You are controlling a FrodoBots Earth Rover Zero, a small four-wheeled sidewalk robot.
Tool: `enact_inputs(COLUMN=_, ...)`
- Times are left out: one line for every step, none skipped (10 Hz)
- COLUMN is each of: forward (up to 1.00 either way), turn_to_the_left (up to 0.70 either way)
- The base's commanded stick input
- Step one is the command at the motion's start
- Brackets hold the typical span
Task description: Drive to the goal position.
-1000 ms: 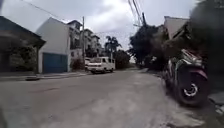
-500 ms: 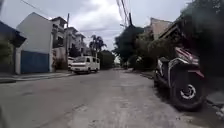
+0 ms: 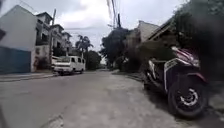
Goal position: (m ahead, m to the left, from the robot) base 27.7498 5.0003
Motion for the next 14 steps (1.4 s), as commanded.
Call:
enact_inputs(forward=0.70, turn_to_the_left=0.00)
enact_inputs(forward=0.70, turn_to_the_left=0.00)
enact_inputs(forward=0.70, turn_to_the_left=0.00)
enact_inputs(forward=0.70, turn_to_the_left=0.00)
enact_inputs(forward=0.70, turn_to_the_left=0.00)
enact_inputs(forward=0.70, turn_to_the_left=0.00)
enact_inputs(forward=0.70, turn_to_the_left=0.00)
enact_inputs(forward=0.70, turn_to_the_left=0.00)
enact_inputs(forward=0.70, turn_to_the_left=0.00)
enact_inputs(forward=0.70, turn_to_the_left=0.00)
enact_inputs(forward=0.70, turn_to_the_left=0.00)
enact_inputs(forward=0.70, turn_to_the_left=0.00)
enact_inputs(forward=0.70, turn_to_the_left=0.00)
enact_inputs(forward=0.70, turn_to_the_left=0.00)
